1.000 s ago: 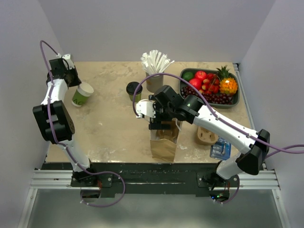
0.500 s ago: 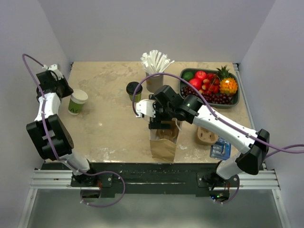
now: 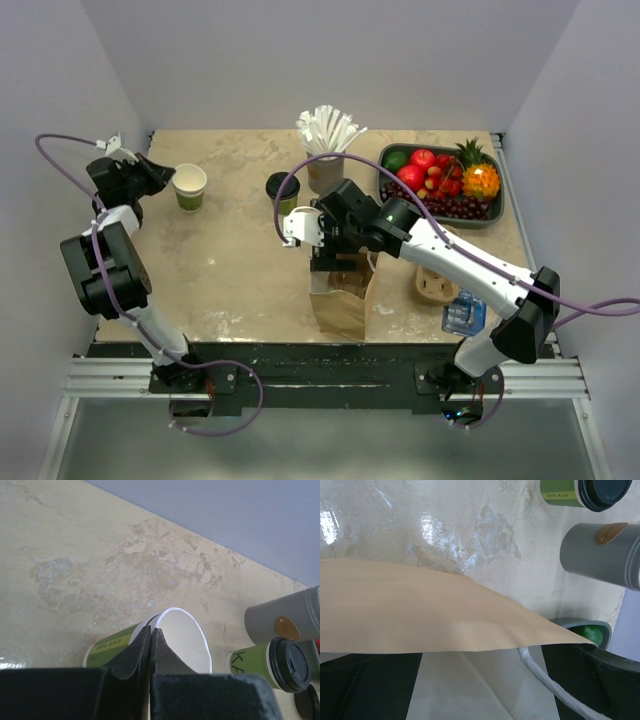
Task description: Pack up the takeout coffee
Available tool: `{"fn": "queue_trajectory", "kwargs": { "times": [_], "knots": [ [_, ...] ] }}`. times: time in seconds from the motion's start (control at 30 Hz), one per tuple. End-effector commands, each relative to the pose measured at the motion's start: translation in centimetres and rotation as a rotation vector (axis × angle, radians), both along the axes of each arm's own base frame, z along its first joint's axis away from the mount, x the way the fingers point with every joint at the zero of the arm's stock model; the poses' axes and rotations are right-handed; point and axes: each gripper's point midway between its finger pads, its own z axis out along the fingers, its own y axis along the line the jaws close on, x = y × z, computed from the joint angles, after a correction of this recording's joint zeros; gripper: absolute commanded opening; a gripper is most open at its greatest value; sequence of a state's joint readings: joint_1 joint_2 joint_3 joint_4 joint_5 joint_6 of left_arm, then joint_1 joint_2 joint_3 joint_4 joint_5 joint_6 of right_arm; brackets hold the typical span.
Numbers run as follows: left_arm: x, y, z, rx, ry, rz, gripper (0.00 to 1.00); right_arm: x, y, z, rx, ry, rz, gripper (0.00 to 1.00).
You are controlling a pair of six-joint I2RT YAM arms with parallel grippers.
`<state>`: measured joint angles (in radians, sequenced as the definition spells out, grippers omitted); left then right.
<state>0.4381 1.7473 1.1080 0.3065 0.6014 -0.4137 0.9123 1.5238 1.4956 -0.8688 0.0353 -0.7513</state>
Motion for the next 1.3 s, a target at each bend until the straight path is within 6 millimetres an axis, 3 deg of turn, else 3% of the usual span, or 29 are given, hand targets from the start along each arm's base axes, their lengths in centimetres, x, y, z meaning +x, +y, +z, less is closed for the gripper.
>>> {"fn": "queue_trajectory", "kwargs": {
  "times": [0.0,0.13,0.27,0.4,0.63,0.7,0.73,0.8,1.0,1.1,1.17,1.27],
  "knots": [
    [2.4,-0.3,2.6,-0.063,-0.165,-0.042,0.0,0.7,0.5,1.8,0.035,-0.026,-0.023,0.99],
    [3.2,0.1,2.1,-0.073,-0.158,-0.031,0.04,0.9,0.5,1.8,0.029,-0.031,-0.026,0.99],
    [3.1,0.4,1.5,-0.071,-0.13,-0.012,0.27,0.8,0.4,1.6,0.028,-0.027,-0.024,0.99],
    [2.5,0.3,2.4,-0.055,-0.135,-0.009,0.42,0.8,0.3,2.5,0.037,-0.04,-0.028,0.99],
    [1.3,0.6,6.3,0.017,-0.148,0.031,0.6,-0.1,0.5,7.0,0.181,-0.101,0.007,0.99],
    [0.6,1.0,6.3,0.039,-0.109,0.077,0.63,-0.3,0.5,7.9,0.204,-0.114,0.009,0.99],
    [0.0,1.0,7.7,0.056,-0.126,0.09,0.66,-0.3,0.5,8.3,0.215,-0.115,0.002,0.99],
    [-0.7,1.2,8.1,0.086,-0.109,0.111,0.69,-0.3,0.5,9.0,0.231,-0.126,-0.001,0.99],
    [-2.9,0.4,12.4,0.152,-0.126,0.109,0.71,-0.3,0.5,10.9,0.273,-0.163,0.005,0.99],
    [-4.3,-1.6,15.2,0.193,-0.17,0.033,0.72,-0.5,0.2,12.2,0.297,-0.176,0.002,0.99],
    [-5.9,-4.8,16.0,0.232,-0.178,-0.073,0.72,-0.6,-0.1,14.8,0.375,-0.211,-0.021,0.99],
    [-8.9,-11.8,16.5,0.29,-0.236,-0.342,0.73,-0.1,-0.8,18.4,0.511,-0.252,-0.088,0.99]
  ]
}}
